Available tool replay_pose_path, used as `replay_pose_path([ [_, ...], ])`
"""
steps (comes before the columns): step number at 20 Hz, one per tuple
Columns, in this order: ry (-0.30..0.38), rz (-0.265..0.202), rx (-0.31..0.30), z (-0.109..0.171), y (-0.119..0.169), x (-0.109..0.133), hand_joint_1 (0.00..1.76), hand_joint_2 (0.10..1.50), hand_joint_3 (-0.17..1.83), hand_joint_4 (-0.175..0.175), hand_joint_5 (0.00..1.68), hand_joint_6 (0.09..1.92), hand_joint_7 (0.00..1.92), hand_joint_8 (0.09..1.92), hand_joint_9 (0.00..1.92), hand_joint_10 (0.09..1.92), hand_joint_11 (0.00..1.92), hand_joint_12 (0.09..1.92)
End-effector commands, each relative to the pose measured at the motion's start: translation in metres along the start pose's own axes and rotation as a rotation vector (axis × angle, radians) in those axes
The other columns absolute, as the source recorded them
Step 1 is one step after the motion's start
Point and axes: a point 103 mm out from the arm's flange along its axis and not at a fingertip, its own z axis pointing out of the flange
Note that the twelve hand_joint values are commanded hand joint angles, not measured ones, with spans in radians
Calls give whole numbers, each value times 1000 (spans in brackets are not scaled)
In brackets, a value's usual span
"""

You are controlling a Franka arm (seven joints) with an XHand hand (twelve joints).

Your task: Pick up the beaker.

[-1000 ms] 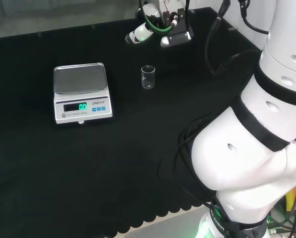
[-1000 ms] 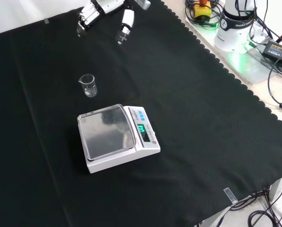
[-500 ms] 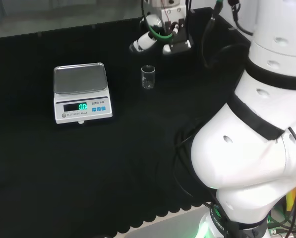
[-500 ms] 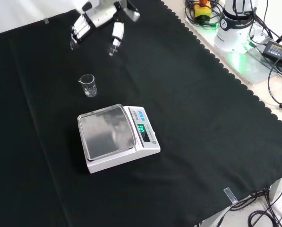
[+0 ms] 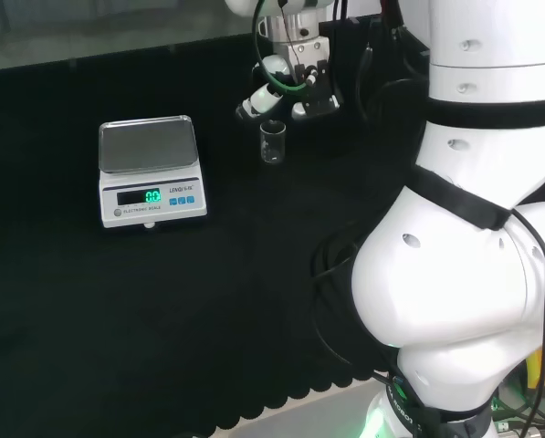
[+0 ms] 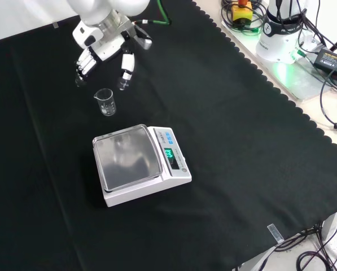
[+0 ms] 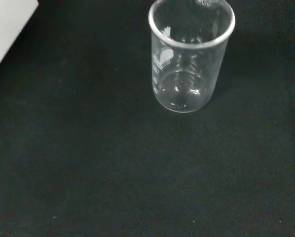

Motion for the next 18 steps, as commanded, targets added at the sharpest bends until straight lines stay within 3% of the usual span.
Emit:
replay_pose_path([
  [1,8,-4,26,13,23,-16,456,806,242,-89,379,87,147,740,144,922,349,1432],
  [18,16,2,104,38,52,-2,458,809,233,-88,385,87,149,738,140,918,348,1430],
])
